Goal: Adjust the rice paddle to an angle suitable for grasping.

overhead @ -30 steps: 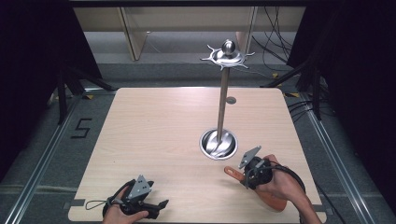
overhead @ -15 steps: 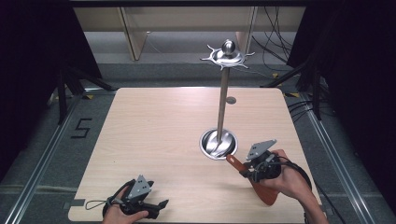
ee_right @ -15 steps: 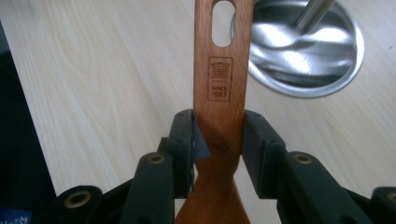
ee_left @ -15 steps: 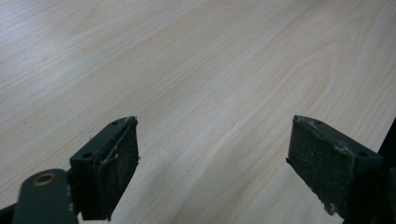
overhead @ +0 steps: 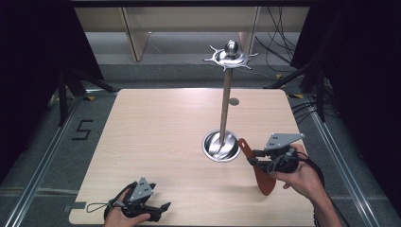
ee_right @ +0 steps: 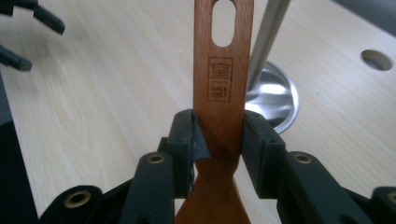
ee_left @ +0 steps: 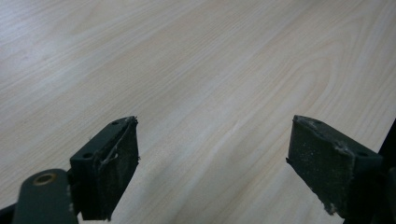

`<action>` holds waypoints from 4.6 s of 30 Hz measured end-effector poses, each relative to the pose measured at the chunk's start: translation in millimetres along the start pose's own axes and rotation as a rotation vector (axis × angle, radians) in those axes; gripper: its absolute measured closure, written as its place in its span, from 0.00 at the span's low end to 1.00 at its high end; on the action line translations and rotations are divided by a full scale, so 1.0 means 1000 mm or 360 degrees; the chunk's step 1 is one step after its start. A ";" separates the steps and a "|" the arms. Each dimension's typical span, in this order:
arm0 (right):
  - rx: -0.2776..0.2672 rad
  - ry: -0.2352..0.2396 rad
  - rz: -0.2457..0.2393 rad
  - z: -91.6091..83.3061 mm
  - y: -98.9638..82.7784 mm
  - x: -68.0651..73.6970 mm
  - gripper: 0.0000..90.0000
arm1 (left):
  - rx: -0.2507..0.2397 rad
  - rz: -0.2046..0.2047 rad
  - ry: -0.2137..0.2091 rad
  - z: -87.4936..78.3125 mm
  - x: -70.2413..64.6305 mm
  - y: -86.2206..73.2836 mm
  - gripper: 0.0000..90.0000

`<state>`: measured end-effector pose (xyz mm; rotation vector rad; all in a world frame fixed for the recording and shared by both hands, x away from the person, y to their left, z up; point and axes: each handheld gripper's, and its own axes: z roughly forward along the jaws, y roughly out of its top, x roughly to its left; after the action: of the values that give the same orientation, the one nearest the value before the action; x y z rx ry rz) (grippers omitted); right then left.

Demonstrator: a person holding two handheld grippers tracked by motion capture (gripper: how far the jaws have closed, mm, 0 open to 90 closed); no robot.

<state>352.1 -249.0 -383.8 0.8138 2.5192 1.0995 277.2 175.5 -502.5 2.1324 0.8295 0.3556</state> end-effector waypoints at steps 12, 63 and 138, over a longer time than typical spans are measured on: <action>-0.0279 -0.0096 0.0023 -0.014 0.012 -0.009 0.74 | 0.0006 -0.0001 -0.0004 0.000 0.000 0.000 0.18; -0.0875 -0.0210 0.0008 -0.076 0.105 -0.018 0.74 | 0.0005 0.0041 0.0011 0.001 0.002 0.000 0.18; -0.0746 -0.0188 0.0161 -0.044 0.070 -0.016 0.50 | 0.0006 0.0037 0.0008 0.001 0.002 0.000 0.18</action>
<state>372.0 -245.9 -302.2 0.8435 2.0193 1.5425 279.0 176.4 -503.2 2.1469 0.8093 0.3717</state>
